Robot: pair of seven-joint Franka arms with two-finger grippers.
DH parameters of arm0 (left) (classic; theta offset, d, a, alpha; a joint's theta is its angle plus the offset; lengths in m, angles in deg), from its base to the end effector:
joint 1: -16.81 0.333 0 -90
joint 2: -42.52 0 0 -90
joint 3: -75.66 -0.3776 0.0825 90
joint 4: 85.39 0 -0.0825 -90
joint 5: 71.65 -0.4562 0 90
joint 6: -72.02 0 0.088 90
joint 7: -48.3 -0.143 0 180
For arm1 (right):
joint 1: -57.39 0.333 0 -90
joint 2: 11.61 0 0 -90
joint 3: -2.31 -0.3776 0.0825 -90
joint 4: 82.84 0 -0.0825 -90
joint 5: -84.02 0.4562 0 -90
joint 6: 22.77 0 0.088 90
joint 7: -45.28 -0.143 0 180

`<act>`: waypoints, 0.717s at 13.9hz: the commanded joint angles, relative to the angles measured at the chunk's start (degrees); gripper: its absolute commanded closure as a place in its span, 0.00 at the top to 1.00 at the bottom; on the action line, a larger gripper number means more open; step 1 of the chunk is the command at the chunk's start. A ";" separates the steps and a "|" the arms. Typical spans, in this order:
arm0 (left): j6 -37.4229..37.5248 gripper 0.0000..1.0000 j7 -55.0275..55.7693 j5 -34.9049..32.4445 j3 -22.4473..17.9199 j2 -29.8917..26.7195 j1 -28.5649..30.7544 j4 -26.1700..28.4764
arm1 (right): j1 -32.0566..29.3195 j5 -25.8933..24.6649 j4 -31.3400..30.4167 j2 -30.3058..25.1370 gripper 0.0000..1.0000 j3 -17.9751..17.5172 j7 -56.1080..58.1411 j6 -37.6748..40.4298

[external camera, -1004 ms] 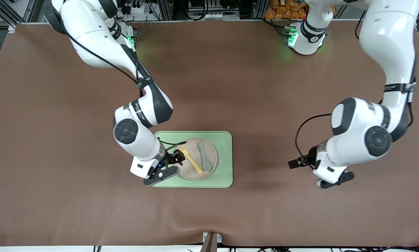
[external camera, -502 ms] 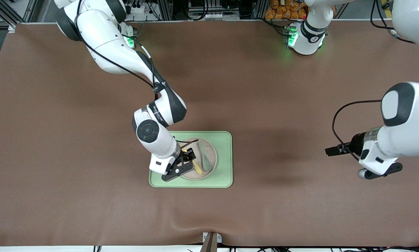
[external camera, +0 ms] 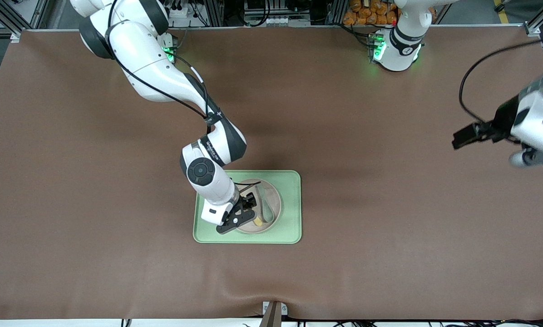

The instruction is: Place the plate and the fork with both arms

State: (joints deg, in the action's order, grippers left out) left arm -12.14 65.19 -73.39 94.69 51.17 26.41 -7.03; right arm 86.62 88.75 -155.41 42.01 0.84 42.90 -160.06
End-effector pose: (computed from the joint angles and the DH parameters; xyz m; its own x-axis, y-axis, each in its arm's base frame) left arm 0.6624 -0.0868 0.6578 0.9899 0.1345 -0.0453 0.1349 -0.9908 0.0058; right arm 0.7615 0.4486 0.1647 0.8982 0.3985 0.1856 0.4200 -0.9026 -0.0949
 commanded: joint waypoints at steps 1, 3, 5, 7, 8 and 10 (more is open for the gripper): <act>3.37 1.00 -7.46 -1.25 -0.39 -4.86 1.55 2.32 | 1.26 -1.03 -1.00 -0.45 0.67 0.58 -1.14 -0.87; 5.74 1.00 -13.35 -1.16 -5.81 -6.88 -1.14 2.32 | 1.61 -1.04 -1.09 -0.45 0.67 0.67 -1.14 -0.87; 6.99 1.00 -14.61 -0.64 -15.29 -7.94 -9.74 2.24 | 1.79 -1.21 -1.79 -0.45 0.66 0.76 -1.05 -0.78; 7.16 1.00 -14.18 -0.28 -17.53 -8.73 -11.80 2.15 | 1.96 -2.44 -2.31 -0.45 0.66 0.67 -1.14 -0.87; 7.16 1.00 -14.09 -0.19 -17.19 -8.74 -11.72 2.06 | 2.14 -2.53 -2.58 -0.36 0.66 0.76 -1.14 -0.96; 7.16 1.00 -13.74 1.47 -16.83 -8.65 -11.63 1.89 | 2.67 -3.05 -2.58 -0.18 0.66 0.76 -2.27 -0.87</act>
State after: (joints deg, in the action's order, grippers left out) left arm -5.26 51.27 -73.12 78.08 43.63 15.39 -6.20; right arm 88.05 87.12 -157.18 42.05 0.91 42.80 -160.10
